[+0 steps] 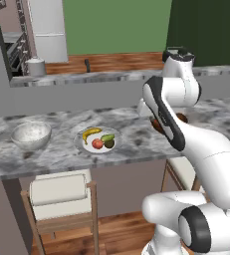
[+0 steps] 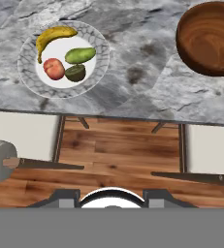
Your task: Take the fruits from the plate on the dining counter and place two fruits in each bowl.
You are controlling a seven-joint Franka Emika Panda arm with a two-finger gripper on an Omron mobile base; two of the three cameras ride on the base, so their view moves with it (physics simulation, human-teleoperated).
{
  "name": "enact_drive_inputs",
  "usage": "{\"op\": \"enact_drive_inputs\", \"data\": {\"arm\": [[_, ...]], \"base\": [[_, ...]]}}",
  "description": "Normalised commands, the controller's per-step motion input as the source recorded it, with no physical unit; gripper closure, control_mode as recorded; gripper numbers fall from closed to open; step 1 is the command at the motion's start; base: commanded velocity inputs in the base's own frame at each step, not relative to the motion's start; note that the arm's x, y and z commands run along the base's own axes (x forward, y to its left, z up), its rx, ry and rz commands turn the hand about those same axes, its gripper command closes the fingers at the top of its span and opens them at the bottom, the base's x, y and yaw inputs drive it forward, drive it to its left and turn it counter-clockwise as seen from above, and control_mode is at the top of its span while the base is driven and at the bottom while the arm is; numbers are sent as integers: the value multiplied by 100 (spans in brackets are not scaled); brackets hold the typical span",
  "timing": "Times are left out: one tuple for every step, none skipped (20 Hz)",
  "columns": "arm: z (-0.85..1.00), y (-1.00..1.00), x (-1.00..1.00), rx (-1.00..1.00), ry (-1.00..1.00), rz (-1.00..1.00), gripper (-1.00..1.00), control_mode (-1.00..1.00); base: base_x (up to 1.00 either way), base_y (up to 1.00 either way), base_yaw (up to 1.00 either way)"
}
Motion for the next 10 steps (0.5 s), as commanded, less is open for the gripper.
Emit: {"op": "enact_drive_inputs", "data": {"arm": [[0, 4, 0, 0, 0, 0, -100, -100], [0, 19, 0, 0, 0, 0, -100, -100], [-3, 24, 0, 0, 0, 0, -100, -100], [-7, 50, 17, 0, 1, 0, -100, -100], [-13, 85, 34, -3, 7, 0, -100, -100], [-19, 87, 39, -3, 6, 0, -100, -100], [-21, 79, 34, 0, 5, 0, -100, -100], [-24, 72, 32, 0, 6, 4, -100, -100], [-15, 59, 31, 0, 8, 6, -100, -100], [-14, 46, 29, 0, 5, 5, -100, -100]], "base": [[0, 0, 0], [0, 0, 0], [0, 0, 0], [0, 0, 0], [0, 0, 0], [0, 0, 0], [0, 0, 0], [0, 0, 0], [0, 0, 0], [0, 0, 0]]}}
